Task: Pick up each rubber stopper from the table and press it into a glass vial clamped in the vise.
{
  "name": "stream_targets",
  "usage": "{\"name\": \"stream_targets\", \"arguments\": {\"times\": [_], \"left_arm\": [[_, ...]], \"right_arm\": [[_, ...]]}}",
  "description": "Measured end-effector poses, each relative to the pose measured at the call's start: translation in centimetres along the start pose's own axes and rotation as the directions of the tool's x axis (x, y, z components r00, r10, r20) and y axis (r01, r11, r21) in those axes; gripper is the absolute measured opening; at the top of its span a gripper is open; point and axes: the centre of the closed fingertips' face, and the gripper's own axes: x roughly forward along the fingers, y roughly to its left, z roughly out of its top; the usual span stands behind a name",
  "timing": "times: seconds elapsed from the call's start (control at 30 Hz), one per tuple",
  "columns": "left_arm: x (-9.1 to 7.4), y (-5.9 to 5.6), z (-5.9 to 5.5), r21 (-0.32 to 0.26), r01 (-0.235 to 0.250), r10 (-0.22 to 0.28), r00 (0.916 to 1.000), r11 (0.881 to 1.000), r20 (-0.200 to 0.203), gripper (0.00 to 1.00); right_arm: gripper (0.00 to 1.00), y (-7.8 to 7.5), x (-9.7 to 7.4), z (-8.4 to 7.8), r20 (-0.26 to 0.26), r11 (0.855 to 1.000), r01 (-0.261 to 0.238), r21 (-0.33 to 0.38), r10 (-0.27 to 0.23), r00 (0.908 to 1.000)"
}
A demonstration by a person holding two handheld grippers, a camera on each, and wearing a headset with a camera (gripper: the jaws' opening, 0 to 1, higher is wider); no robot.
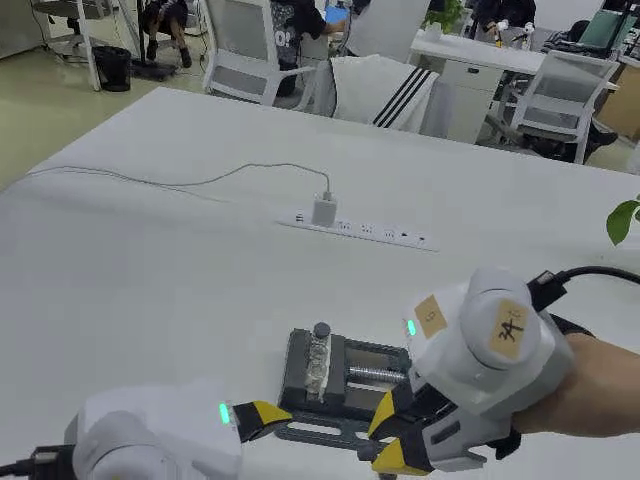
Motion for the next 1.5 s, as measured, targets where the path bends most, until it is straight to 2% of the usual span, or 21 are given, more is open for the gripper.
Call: {"name": "stream_targets", "arguments": {"times": [0.13, 0.2, 0.27, 0.3, 0.57, 0.87, 1.13, 1.37, 1.5], "left_arm": [[0.6, -0.7, 0.4, 0.065, 0.057, -0.056, 0.9981, 0.996, -0.026, 0.38], [0.9, -0.8, 0.6, 0.095, 0.067, -0.064, 0.9974, 0.993, -0.033, 0.34], [1.1, -0.9, 0.9, 0.09, 0.082, -0.079, 0.9963, 0.993, -0.033, 0.32], [1.3, -0.9, 1.0, 0.11, 0.089, -0.086, 0.9955, 0.99, -0.039, 0.32], [2.0, -1.1, 1.8, 0.156, 0.129, -0.122, 0.991, 0.979, -0.055, 0.2], [2.1, -1.7, 1.7, 0.179, 0.162, -0.152, 0.9861, 0.971, -0.068, 0.08], [2.3, -2.2, 1.9, 0.196, 0.18, -0.168, 0.9828, 0.964, -0.078, 0.05], [2.2, -2.1, 1.9, 0.196, 0.182, -0.169, 0.9823, 0.964, -0.081, 0.04], [2.2, -2.2, 1.8, 0.17, 0.18, -0.171, 0.9831, 0.969, -0.067, 0.04]], "right_arm": [[0.08, 0.4, 0.1, 0.1, -0.023, 1.0, -0.021, -0.02, 0.021, 0.9995], [0.08, 0.5, 0.1, 0.2, -0.028, 0.999, -0.025, -0.028, 0.024, 0.9993], [0.08, 0.6, 0.2, 0.2, -0.035, 0.999, -0.035, -0.031, 0.034, 0.9988], [0.08, 0.6, 0.3, 0.3, -0.038, 0.999, -0.036, -0.036, 0.035, 0.9987], [0.08, 0.9, 0.4, 1.0, -0.032, 0.998, -0.049, -0.033, 0.048, 0.9983], [0.08, 1.3, 0.5, 0.9, -0.044, 0.997, -0.066, -0.036, 0.065, 0.997], [0.08, 1.7, 0.6, 0.8, -0.051, 0.996, -0.077, -0.04, 0.075, 0.9959], [0.08, 1.7, 0.7, 0.8, -0.05, 0.996, -0.078, -0.039, 0.076, 0.9959], [0.08, 1.8, 0.7, 0.8, -0.04, 0.996, -0.082, -0.034, 0.081, 0.9959]]}}
